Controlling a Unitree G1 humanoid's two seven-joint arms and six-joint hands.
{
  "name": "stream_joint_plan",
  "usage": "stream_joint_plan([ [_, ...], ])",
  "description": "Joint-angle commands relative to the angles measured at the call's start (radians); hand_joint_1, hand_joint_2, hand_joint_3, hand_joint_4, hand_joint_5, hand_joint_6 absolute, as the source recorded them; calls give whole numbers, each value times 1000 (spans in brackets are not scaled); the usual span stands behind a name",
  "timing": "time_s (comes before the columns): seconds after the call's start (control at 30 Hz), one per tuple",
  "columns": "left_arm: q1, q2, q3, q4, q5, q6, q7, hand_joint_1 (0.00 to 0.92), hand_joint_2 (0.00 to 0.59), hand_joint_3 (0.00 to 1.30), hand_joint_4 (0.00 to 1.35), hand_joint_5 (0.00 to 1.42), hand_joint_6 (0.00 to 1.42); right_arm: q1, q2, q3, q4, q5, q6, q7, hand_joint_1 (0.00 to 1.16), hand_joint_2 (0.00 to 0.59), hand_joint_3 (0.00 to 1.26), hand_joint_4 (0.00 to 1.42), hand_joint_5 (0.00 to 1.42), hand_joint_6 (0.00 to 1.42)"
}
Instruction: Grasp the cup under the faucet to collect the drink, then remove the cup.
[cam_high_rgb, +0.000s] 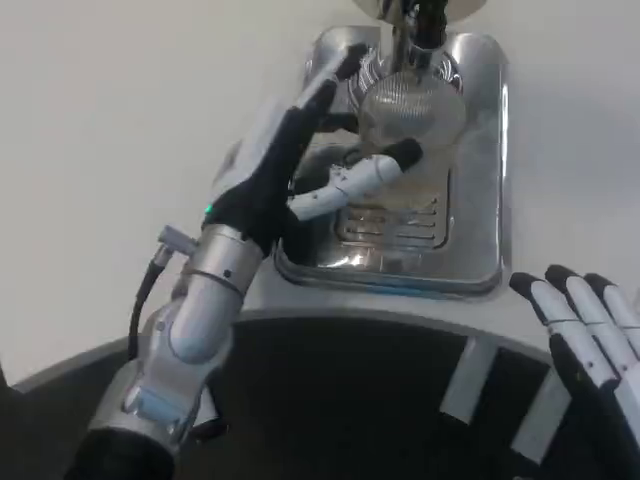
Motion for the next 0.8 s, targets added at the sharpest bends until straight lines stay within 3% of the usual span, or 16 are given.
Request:
stream_joint_plan([
  [0.03, 93, -9, 38, -91, -60, 60, -21, 146, 44, 28, 0, 251, 141, -3, 23, 1, -11, 24, 33, 23, 834, 311, 83, 22, 15, 95],
  [0.2, 154, -30, 85, -199, -120, 96, -13, 9, 67, 0, 0, 178, 93, -39, 9, 16, 0, 54, 100, 51, 810, 304, 73, 22, 15, 95],
  [0.5, 194, -58, 192, -373, -292, 124, -44, 0, 184, 0, 0, 96, 51, -122, -17, 7, 8, 90, 208, 88, 728, 297, 56, 11, 14, 95],
  [0.7, 194, -78, 197, -594, -433, 273, -116, 0, 197, 0, 0, 0, 0, -140, -31, 19, 14, 100, 230, 102, 690, 294, 56, 11, 14, 95],
  [0.8, 175, -88, 193, -685, -495, 356, -141, 0, 235, 0, 0, 0, 0, -158, -35, 30, 21, 96, 237, 110, 664, 300, 56, 11, 14, 95],
])
